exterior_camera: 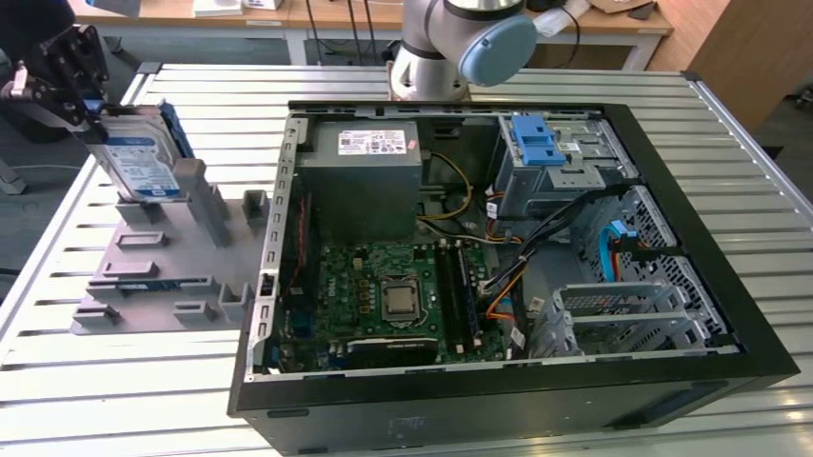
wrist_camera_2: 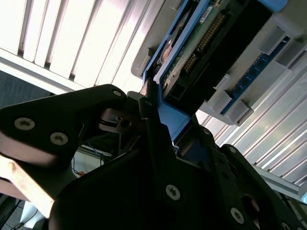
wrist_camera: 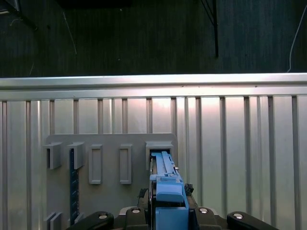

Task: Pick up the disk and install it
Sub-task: 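Pick up the disk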

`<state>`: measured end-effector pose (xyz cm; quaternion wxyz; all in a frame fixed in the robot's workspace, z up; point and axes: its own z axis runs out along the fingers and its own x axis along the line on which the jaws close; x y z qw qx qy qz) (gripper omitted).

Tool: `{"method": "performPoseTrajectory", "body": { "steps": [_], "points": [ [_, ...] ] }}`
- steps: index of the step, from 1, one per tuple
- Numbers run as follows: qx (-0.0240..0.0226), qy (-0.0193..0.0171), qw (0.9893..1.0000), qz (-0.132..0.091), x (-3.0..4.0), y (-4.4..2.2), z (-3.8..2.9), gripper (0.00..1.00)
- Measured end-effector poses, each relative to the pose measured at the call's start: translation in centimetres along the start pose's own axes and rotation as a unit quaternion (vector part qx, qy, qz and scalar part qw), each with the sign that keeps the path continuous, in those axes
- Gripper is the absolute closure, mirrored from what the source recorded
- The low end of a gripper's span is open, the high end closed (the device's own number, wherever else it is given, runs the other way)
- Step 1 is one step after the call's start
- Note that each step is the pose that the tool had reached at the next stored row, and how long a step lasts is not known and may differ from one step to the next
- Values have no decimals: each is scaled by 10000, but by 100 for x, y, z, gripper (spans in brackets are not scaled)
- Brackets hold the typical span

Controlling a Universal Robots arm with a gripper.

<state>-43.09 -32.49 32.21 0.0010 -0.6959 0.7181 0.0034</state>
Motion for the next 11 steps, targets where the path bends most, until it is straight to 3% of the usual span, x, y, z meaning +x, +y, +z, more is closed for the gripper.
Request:
{"method": "performPoseTrajectory", "body": {
  "steps": [11],
  "points": [
    [0, 0, 10000, 0, 0, 0, -63, 64]
  ]
}}
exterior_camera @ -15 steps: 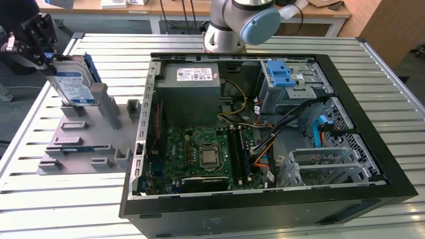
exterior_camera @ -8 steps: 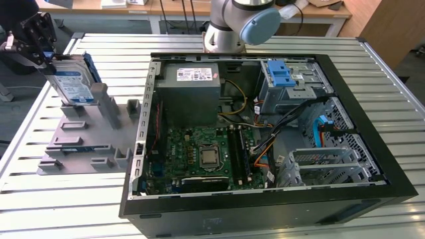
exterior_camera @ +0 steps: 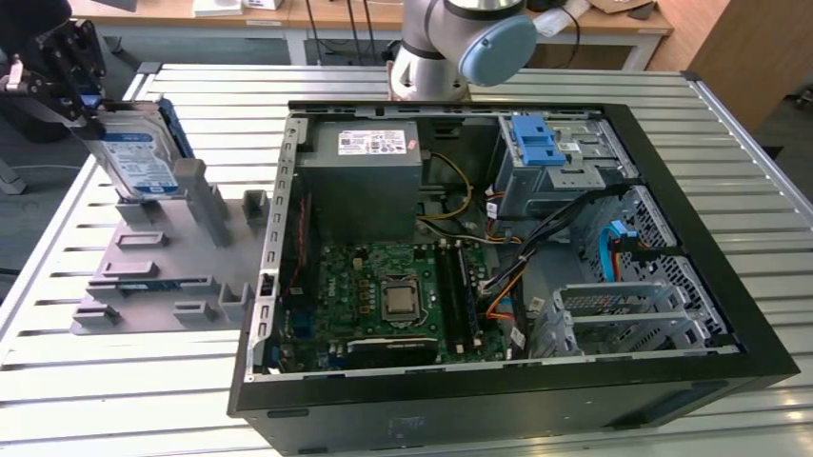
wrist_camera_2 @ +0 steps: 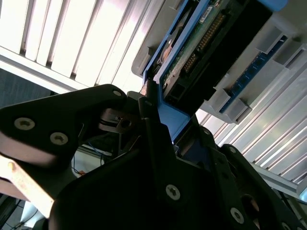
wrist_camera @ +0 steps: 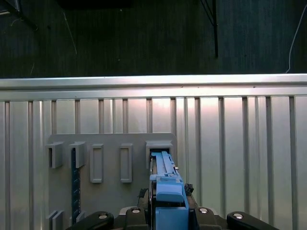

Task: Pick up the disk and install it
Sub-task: 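Pick up the disk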

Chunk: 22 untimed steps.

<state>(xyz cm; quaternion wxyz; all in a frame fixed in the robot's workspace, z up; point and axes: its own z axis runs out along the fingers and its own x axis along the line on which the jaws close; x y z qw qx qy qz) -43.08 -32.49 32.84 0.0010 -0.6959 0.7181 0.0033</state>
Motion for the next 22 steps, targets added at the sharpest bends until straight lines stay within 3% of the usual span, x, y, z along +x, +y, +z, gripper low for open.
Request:
{"method": "performPoseTrajectory", "body": {
  "steps": [22],
  "points": [
    [1, 0, 10000, 0, -1, 1, -152, 64]
  ]
}}
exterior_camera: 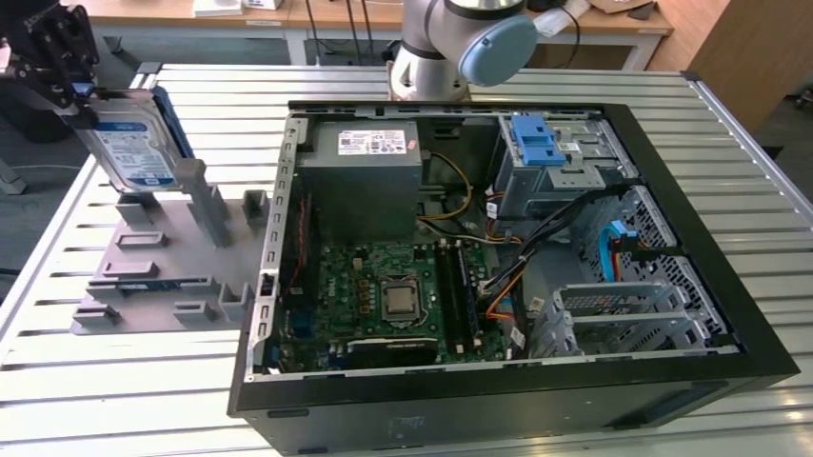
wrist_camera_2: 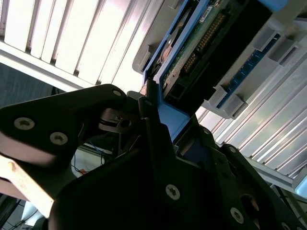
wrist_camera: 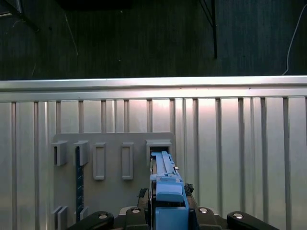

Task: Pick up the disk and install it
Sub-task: 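Pick up the disk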

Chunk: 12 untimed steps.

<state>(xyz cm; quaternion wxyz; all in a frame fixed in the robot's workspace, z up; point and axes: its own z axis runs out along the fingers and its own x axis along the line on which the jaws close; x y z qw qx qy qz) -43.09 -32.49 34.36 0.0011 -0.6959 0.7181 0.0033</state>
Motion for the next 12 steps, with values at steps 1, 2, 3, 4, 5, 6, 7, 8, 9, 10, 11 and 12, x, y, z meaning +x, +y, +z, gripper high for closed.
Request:
{"method": "performPoseTrajectory", "body": {
  "steps": [1, 2, 3, 4, 5, 6, 7, 8, 9, 10, 11, 12],
  "points": [
    [1, 0, 10000, 0, 0, 0, -5, 64],
    [0, 0, 10000, 0, 0, 0, -11, 64],
    [1, 0, 10000, 0, 0, 0, -17, 64],
    [0, 0, 10000, 0, 0, 0, -23, 64],
    [0, 0, 10000, 0, 0, 0, -30, 64],
    [0, 0, 10000, 0, 0, 0, -36, 64],
    [0, 0, 10000, 0, 0, 0, -43, 64],
    [0, 0, 10000, 0, 0, 0, -50, 64],
    [0, 0, 10000, 0, 0, 0, -57, 64],
    [0, 0, 10000, 0, 0, 0, -63, 64],
    [0, 0, 10000, 0, 0, 0, -69, 64],
    [0, 0, 10000, 0, -1, 0, -75, 64]
  ]
}}
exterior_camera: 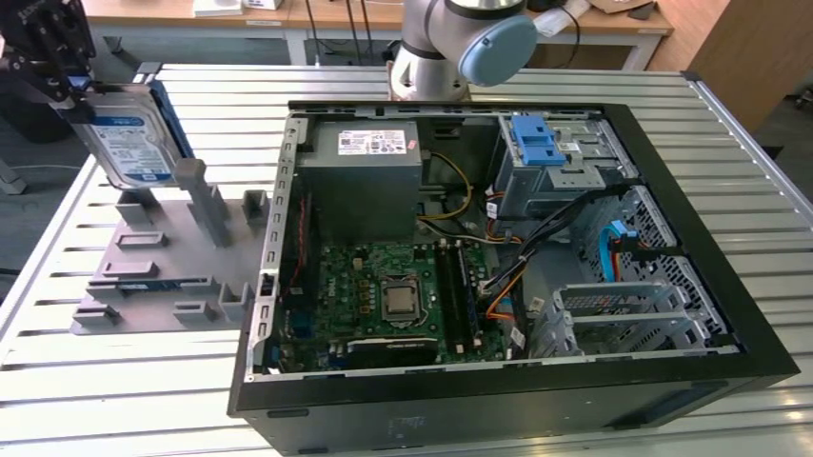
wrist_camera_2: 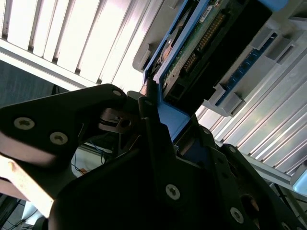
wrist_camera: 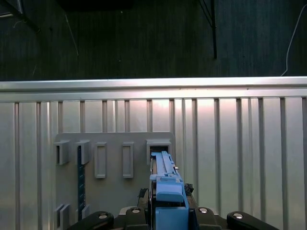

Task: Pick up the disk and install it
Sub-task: 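Pick up the disk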

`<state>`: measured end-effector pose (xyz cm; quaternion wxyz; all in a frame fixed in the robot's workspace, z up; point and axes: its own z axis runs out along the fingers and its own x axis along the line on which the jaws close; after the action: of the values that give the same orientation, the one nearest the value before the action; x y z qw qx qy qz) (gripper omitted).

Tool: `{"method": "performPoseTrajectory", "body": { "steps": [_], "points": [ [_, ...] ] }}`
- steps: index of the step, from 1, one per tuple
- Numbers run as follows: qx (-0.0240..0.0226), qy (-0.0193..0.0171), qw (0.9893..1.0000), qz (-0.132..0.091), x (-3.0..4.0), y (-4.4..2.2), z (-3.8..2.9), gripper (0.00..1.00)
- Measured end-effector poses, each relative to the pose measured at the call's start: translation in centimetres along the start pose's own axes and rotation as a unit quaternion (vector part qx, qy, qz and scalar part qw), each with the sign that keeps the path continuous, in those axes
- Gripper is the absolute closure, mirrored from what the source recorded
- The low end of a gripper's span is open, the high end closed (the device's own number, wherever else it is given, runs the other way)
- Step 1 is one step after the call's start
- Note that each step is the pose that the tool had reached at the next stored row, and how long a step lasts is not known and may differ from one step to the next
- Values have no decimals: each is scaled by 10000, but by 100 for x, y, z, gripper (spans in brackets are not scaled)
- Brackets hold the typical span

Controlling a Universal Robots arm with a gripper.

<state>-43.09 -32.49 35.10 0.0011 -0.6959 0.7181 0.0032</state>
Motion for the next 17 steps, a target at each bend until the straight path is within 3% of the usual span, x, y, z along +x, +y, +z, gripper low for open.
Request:
{"method": "performPoseTrajectory", "body": {
  "steps": [17],
  "points": [
    [1, 0, 10000, 0, -1, 0, -98, 64]
  ]
}}
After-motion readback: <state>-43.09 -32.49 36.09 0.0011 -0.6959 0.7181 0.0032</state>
